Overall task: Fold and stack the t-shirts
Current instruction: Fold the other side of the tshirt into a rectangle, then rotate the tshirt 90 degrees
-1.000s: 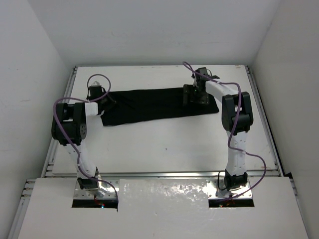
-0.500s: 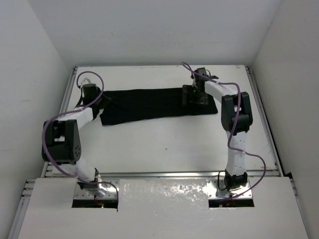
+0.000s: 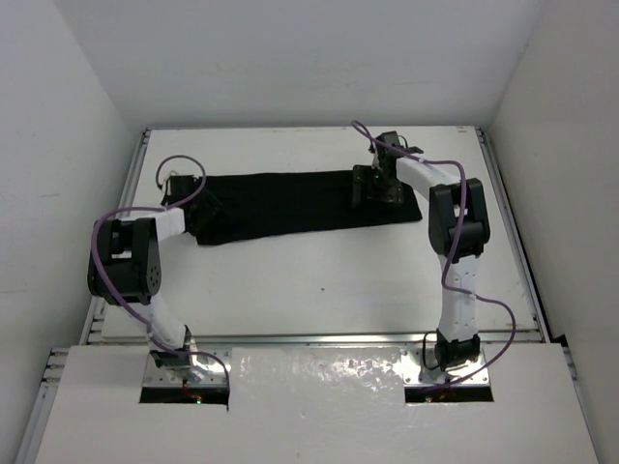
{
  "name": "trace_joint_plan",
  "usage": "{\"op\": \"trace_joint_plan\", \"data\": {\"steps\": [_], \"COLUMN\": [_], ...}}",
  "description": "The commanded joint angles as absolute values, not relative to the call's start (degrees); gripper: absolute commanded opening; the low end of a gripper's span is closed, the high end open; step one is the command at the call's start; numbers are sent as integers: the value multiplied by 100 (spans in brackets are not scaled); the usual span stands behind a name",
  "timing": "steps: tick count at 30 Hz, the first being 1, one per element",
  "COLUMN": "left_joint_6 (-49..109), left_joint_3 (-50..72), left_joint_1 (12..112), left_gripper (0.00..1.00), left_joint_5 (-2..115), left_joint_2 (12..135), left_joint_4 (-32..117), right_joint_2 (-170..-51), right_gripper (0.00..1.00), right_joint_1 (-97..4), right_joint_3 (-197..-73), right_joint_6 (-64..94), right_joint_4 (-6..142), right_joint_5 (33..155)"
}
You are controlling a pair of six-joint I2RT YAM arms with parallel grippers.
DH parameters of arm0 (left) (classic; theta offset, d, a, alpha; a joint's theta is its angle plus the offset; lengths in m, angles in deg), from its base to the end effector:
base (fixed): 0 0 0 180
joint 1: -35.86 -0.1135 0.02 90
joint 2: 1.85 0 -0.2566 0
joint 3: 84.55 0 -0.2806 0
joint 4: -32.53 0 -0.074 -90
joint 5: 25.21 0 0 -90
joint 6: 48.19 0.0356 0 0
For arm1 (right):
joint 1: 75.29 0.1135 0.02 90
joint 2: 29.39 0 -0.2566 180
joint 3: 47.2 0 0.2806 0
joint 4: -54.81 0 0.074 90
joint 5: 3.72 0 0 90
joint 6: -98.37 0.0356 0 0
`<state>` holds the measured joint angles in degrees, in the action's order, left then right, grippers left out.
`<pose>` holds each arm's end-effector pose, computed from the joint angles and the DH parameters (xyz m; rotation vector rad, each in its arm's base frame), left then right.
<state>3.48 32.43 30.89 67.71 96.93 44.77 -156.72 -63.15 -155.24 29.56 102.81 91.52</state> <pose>0.3587 0.0330 0.1217 -0.9139 2.2382 -0.2073 0.4712 0.1047 0.1239 0.1935 2.7676 0.2814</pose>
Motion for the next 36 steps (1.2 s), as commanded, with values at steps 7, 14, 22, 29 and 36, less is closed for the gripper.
{"op": "trace_joint_plan", "data": {"steps": [7, 14, 22, 29, 36], "left_joint_6": [489, 332, -55, -231, 655], "left_joint_3": [2115, 1577, 2430, 2206, -248], "left_joint_1": [3041, 3321, 3700, 3921, 3779], "left_gripper": [77, 73, 13, 2, 1], "left_joint_5": [6682, 6066, 5591, 6425, 6138], "left_joint_2": [9500, 9615, 10133, 10894, 12733], "left_joint_4": [4769, 5173, 4584, 5178, 6419], "right_joint_2": [-16166, -16589, -16422, -16001, -13903], "right_gripper": [99, 99, 99, 98, 99], "right_joint_1": [-6307, -6334, -6588, -6501, -6046], "right_joint_3": [-16263, -16255, -16265, -15215, -12285], "right_joint_6": [2894, 3131, 3307, 3604, 4966], "right_joint_4": [10652, 10618, 10601, 10548, 8881], "right_joint_5": [9191, 9217, 9270, 9332, 10148]}}
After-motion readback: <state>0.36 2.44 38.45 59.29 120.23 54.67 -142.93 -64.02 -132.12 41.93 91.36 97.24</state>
